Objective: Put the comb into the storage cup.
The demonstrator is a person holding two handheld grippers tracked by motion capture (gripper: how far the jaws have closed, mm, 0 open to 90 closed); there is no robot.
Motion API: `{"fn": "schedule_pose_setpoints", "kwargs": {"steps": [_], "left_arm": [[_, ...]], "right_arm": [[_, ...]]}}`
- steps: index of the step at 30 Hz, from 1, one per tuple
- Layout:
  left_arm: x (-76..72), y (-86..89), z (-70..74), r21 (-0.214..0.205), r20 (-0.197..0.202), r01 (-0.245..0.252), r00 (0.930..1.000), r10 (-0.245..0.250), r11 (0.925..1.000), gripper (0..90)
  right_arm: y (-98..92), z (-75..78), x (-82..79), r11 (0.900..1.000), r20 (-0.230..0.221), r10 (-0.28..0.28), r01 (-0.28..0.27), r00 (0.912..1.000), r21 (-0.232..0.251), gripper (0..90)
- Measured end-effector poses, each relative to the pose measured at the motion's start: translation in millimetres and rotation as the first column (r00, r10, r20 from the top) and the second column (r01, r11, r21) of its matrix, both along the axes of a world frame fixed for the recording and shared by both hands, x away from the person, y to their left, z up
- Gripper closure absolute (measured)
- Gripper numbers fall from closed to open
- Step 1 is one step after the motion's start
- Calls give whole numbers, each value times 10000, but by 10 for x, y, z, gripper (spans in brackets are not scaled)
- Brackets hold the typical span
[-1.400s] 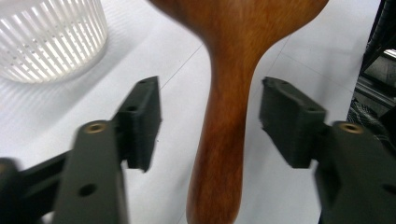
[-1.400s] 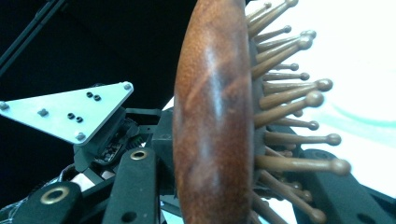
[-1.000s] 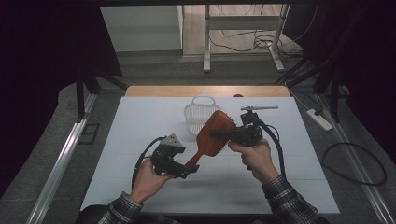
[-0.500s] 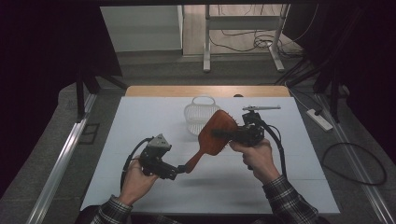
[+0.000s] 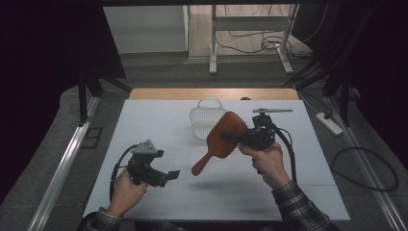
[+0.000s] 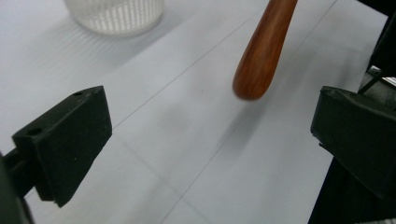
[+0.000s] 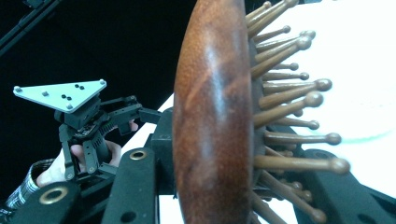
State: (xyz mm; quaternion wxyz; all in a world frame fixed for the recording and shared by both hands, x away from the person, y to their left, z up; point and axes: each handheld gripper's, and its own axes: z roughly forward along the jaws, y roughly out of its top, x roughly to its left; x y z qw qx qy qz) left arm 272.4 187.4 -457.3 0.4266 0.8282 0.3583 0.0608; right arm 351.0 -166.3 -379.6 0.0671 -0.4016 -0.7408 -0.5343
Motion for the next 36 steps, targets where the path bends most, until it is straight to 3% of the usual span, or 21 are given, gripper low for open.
{"fn": "schedule_pose_setpoints", "kwargs": {"steps": [16, 26, 36], "left_arm": [[-197, 310, -92, 181, 31, -578, 9983, 577, 9982, 0], [-329, 451, -127, 481, -80, -1087, 9940, 1092, 9929, 0], [-452, 560, -122, 484, -19, -1492, 9888, 1495, 9876, 0]], "right_arm": [[-43, 46, 26, 9997, 271, -231, 233, 9994, -70, 562], [-57, 92, 76, 9989, 394, -451, 455, 9982, -103, 562], [-72, 127, 159, 9978, 402, -659, 662, 9970, -55, 562]]}}
